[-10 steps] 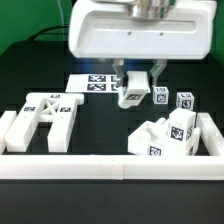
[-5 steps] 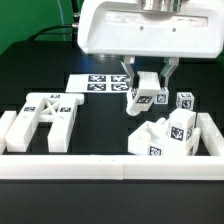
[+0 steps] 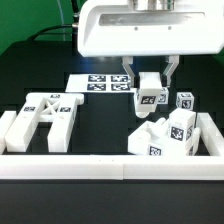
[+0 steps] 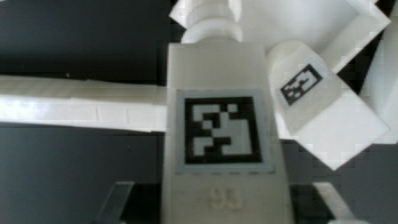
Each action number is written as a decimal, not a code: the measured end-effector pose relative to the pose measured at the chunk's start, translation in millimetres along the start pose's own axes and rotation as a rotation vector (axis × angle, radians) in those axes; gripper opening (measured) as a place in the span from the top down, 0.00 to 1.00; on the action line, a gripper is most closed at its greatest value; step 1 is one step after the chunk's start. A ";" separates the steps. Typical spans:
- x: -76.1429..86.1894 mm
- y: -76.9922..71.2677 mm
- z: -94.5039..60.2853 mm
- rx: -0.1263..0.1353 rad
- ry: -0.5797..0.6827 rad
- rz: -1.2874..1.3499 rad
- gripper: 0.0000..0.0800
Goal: Assemble chair
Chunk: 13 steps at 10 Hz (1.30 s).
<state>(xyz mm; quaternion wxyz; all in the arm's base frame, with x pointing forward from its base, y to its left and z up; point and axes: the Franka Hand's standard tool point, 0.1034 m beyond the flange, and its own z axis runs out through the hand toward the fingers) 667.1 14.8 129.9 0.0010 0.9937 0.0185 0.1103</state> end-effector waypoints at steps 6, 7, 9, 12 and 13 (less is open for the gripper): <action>-11.3 4.0 2.1 0.035 -0.013 0.109 0.64; -11.4 1.7 1.9 0.036 -0.009 0.110 0.64; -10.2 3.4 2.8 0.030 0.010 0.109 0.64; -4.0 10.9 3.1 -0.011 0.184 0.101 0.64; -8.6 11.8 5.0 -0.025 0.232 0.099 0.64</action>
Offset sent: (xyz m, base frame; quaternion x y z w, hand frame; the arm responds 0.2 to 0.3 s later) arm 0.0000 0.0000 0.0000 0.0000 0.0000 0.0000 1.0000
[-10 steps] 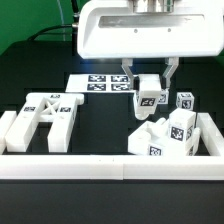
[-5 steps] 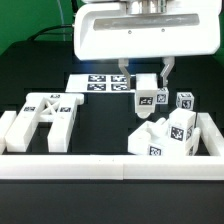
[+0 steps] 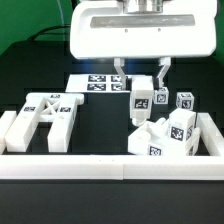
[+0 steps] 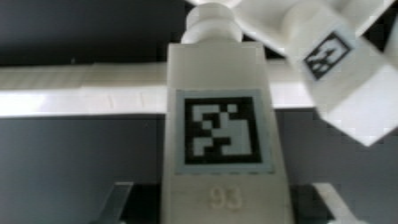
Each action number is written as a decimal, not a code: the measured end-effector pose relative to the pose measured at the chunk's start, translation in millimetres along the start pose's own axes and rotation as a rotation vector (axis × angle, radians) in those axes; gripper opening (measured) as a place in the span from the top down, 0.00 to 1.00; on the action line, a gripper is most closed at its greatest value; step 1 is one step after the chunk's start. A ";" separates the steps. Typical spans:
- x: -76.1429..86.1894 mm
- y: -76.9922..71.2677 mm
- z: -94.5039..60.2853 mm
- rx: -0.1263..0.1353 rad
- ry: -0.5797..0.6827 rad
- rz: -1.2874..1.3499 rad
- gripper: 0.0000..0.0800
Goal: Assemble chair
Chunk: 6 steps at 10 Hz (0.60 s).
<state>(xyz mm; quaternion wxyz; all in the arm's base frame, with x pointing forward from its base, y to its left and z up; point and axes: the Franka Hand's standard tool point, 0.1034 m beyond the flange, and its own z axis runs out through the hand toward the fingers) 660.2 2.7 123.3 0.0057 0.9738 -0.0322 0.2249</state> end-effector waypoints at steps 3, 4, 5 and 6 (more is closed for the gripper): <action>-3.6 -2.2 1.5 0.001 -0.005 -0.002 0.64; -5.0 -4.4 2.5 0.002 -0.007 -0.004 0.64; -7.0 -8.5 4.4 0.002 -0.002 -0.005 0.64; -9.7 -14.0 7.9 0.002 0.001 -0.014 0.64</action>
Offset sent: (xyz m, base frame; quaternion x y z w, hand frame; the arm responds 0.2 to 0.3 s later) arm -0.0035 0.0029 -0.0020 -0.0130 0.0081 0.0067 0.9999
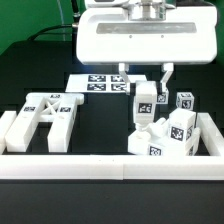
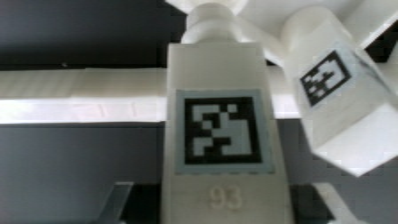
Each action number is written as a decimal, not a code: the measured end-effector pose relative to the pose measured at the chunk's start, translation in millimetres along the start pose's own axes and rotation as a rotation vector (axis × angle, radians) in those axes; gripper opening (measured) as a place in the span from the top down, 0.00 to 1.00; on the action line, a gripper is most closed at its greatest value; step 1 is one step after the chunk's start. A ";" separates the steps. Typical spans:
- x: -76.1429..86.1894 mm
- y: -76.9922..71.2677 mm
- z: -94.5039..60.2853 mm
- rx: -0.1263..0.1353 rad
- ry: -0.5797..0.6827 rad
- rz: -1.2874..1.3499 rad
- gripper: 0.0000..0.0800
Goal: Assemble chair
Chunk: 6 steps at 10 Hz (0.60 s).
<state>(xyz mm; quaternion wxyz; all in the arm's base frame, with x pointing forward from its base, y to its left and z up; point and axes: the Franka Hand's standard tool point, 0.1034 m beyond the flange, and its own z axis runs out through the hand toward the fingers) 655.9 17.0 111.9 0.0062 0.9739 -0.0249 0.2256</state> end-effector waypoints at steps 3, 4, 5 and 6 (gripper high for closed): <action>0.6 -2.9 2.2 -0.004 0.023 -0.012 0.64; 3.3 -1.5 2.2 -0.010 0.056 -0.013 0.64; 7.5 2.1 1.1 -0.023 0.116 -0.020 0.64; 5.2 4.5 1.7 -0.035 0.160 -0.024 0.64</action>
Offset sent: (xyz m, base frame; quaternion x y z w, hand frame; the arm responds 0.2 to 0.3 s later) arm 0.0000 0.0000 0.0000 0.0000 0.0650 0.0000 0.9979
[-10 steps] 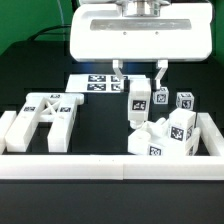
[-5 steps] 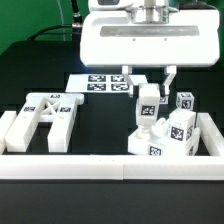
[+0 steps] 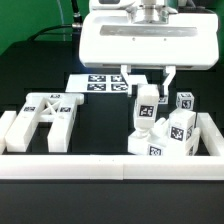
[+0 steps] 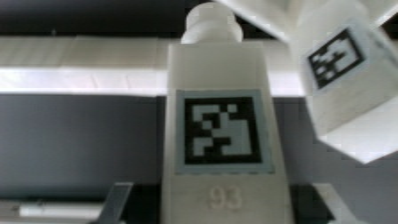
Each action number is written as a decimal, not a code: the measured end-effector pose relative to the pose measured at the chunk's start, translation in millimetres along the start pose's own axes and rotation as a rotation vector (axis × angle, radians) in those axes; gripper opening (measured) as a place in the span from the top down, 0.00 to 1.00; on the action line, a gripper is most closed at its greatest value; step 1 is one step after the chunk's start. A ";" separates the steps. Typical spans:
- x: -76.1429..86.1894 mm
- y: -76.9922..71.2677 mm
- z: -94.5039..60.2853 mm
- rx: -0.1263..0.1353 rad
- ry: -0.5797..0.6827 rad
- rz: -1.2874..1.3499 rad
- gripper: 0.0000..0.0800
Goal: Assemble chair
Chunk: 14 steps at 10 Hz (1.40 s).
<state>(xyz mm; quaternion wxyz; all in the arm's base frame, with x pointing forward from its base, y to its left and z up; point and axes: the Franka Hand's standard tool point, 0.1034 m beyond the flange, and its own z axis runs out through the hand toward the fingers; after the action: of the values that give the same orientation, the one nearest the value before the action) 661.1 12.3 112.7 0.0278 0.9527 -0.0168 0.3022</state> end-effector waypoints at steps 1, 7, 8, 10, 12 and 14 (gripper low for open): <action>-4.4 -2.1 0.4 0.003 -0.014 -0.002 0.64; -22.3 -4.2 -1.1 0.001 -0.030 -0.011 0.64; -25.4 -6.3 -1.7 0.002 -0.030 -0.015 0.64; -29.6 -5.1 0.2 0.000 -0.037 -0.016 0.64; -33.9 -4.9 3.3 -0.002 -0.044 -0.018 0.64; -34.4 -5.1 5.9 -0.004 -0.035 -0.021 0.64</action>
Offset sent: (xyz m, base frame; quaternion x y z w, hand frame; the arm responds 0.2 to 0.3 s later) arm -0.0204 -0.0043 -0.0017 -0.0083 0.0068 -0.0032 0.9999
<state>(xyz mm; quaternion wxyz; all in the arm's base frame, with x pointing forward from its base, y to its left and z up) 636.6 17.5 87.8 0.0327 0.9579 -0.0081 0.2852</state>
